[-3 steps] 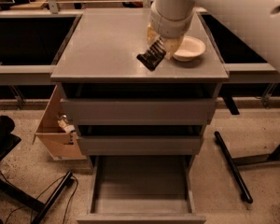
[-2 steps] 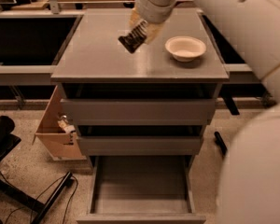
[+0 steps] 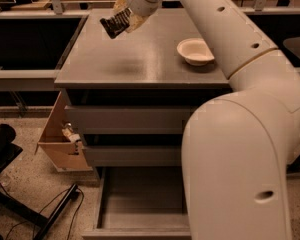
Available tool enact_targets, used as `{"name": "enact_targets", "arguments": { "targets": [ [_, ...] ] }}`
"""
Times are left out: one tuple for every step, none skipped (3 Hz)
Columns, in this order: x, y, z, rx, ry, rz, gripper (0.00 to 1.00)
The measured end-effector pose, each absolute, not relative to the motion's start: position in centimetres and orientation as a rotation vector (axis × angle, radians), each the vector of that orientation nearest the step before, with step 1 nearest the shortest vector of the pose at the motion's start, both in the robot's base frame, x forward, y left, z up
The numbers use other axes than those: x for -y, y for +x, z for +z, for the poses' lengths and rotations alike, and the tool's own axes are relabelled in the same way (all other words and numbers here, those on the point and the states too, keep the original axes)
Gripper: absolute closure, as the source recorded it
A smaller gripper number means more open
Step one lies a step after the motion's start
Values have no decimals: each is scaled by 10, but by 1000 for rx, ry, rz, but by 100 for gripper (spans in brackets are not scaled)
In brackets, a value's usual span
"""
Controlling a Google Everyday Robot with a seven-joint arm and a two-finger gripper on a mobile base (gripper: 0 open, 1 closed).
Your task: Pick rxbar chocolate from bottom drawer and place on counter
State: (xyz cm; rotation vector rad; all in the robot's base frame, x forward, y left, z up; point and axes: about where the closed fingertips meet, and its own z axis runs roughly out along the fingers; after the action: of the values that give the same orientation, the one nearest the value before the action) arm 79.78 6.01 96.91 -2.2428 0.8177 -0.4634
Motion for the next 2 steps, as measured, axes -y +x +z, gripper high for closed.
{"name": "enact_targets", "arguments": {
  "targets": [
    [-97, 824, 948, -757, -2157, -365, 100],
    [-130, 850, 879, -801, -2202, -284, 100]
  ]
}}
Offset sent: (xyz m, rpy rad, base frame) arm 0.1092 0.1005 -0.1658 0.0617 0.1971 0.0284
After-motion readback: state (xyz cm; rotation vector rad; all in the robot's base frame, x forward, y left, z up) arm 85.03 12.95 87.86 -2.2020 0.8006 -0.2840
